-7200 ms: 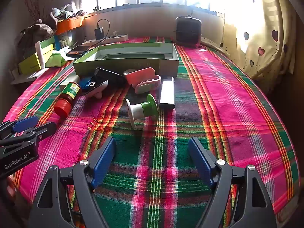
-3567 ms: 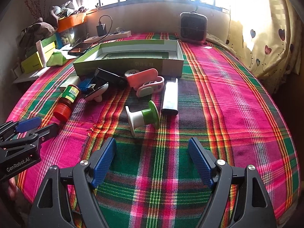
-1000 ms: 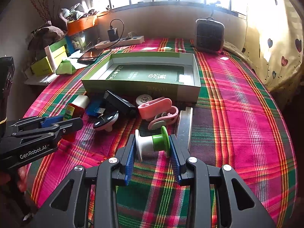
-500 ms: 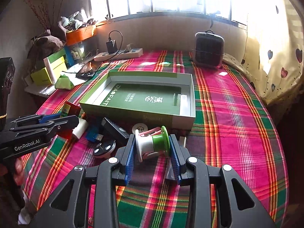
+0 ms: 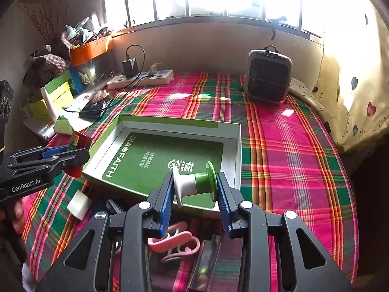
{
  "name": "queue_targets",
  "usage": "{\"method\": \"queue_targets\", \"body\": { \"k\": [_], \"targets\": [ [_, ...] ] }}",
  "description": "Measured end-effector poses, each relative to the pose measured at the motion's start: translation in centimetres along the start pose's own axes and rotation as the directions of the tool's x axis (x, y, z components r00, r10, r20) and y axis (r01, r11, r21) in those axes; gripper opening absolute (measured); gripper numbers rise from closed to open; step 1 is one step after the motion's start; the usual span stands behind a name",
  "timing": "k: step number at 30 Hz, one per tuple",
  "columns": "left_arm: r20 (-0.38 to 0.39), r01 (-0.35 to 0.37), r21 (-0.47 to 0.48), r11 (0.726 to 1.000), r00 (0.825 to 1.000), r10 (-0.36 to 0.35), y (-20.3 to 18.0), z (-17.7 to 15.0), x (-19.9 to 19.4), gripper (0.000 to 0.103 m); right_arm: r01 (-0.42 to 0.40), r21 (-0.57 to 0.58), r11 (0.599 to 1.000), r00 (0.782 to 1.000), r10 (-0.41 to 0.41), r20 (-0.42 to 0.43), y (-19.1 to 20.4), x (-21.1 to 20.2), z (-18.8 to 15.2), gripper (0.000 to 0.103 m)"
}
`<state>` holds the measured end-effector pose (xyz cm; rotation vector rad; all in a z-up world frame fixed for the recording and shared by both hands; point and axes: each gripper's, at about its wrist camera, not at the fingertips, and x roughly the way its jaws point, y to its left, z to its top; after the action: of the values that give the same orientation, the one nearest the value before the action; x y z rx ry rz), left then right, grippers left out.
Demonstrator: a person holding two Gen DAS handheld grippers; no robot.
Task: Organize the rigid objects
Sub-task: 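Carry the jar with the left tool while the right tool carries the spool into the tray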
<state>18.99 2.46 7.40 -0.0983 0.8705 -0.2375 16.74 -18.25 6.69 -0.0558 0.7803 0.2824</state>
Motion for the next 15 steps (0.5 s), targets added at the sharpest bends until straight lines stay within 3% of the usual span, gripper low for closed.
{"method": "queue_targets", "body": {
  "k": [15],
  "targets": [
    [-0.082,-0.020,-0.001,1.000,0.996,0.020,0.7,2.7,6.4,0.031,-0.022,-0.040,0.999,0.995,0.017,-0.102,-0.8,7.2,2.4,0.035]
  ]
}}
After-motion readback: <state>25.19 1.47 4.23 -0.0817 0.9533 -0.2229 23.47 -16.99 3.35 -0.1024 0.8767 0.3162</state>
